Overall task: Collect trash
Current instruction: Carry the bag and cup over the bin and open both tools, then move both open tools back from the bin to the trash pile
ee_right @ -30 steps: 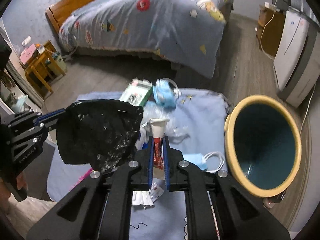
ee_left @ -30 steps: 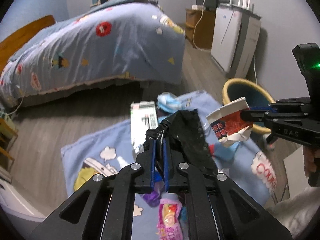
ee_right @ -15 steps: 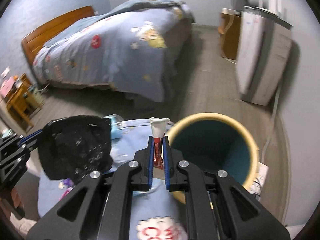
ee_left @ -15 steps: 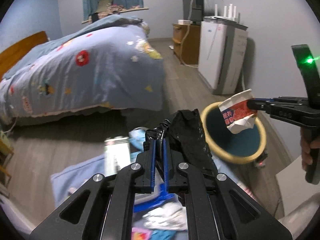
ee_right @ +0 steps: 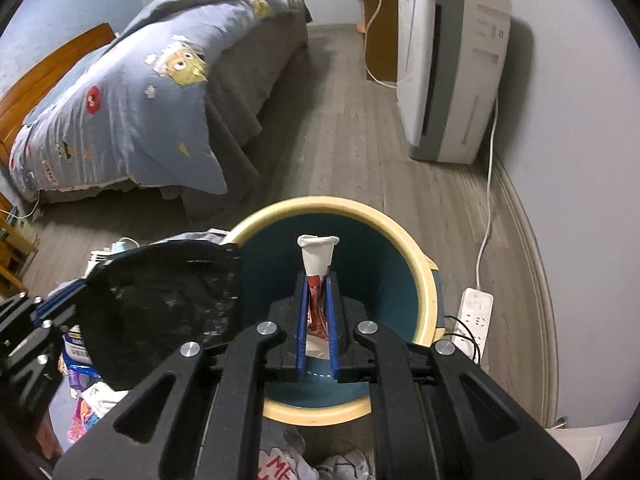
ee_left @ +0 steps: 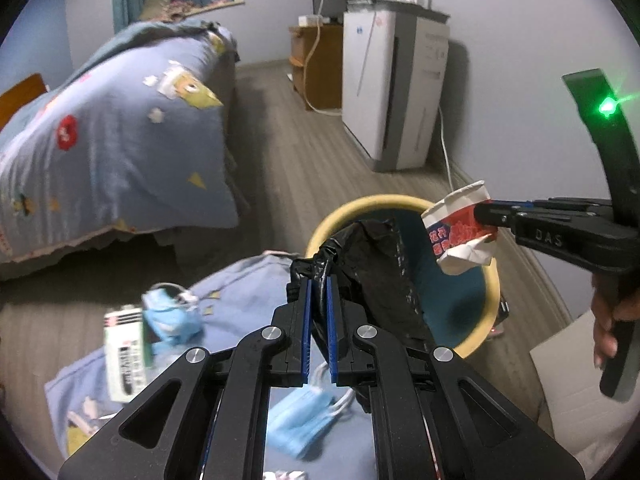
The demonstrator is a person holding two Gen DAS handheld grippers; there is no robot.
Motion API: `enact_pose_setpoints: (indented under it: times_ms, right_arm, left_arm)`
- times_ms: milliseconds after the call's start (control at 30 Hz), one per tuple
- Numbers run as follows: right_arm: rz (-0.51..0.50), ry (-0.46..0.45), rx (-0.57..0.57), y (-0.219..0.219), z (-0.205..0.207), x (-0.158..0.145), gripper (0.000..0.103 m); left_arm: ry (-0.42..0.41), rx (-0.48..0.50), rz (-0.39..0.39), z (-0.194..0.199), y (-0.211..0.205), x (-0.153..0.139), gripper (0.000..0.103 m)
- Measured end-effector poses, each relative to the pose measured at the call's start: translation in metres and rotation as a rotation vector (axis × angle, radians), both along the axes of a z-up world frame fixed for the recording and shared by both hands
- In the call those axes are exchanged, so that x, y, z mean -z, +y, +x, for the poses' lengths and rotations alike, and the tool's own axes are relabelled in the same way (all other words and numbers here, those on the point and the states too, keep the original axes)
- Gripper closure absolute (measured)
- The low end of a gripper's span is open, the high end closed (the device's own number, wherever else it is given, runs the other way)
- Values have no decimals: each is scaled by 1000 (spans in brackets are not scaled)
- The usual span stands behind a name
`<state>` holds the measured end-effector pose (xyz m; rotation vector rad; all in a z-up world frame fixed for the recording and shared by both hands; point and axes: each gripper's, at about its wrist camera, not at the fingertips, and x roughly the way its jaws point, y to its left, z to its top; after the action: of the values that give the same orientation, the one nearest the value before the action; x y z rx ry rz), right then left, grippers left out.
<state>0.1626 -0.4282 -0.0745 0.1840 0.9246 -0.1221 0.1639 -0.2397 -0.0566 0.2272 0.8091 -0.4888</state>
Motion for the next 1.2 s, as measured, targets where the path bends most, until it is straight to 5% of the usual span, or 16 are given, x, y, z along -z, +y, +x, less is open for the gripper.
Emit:
enact_pose_setpoints:
  times_ms: [200, 367, 467, 533, 633, 733, 800, 1200]
  right_arm:
    - [29, 20, 31, -12, 1, 10, 94]
    - [30, 21, 24, -10, 2, 11, 89]
    - [28, 18, 31, -10, 2, 10, 69]
    - [30, 15, 35, -10, 1, 8, 64]
    - [22, -1, 50, -9, 0, 4, 41]
    - [35, -27, 57, -10, -2, -2, 16]
    - [45, -51, 62, -9, -3, -7, 6]
    - [54, -103, -1, 43, 0, -36, 6]
  left_arm:
    - [46, 28, 19, 16, -28, 25, 95]
    - [47, 45, 49, 18, -37, 37, 74]
    - [40, 42, 41, 16, -35, 36, 52]
    - [25, 36, 33, 14, -32, 34, 40]
    - [3, 16, 15, 11, -25, 27, 18]
    - [-12, -3, -12, 8, -15, 20, 9]
    - [-26, -26, -12, 6, -8, 15, 8]
    - [-63, -132, -30, -21, 81, -23, 6]
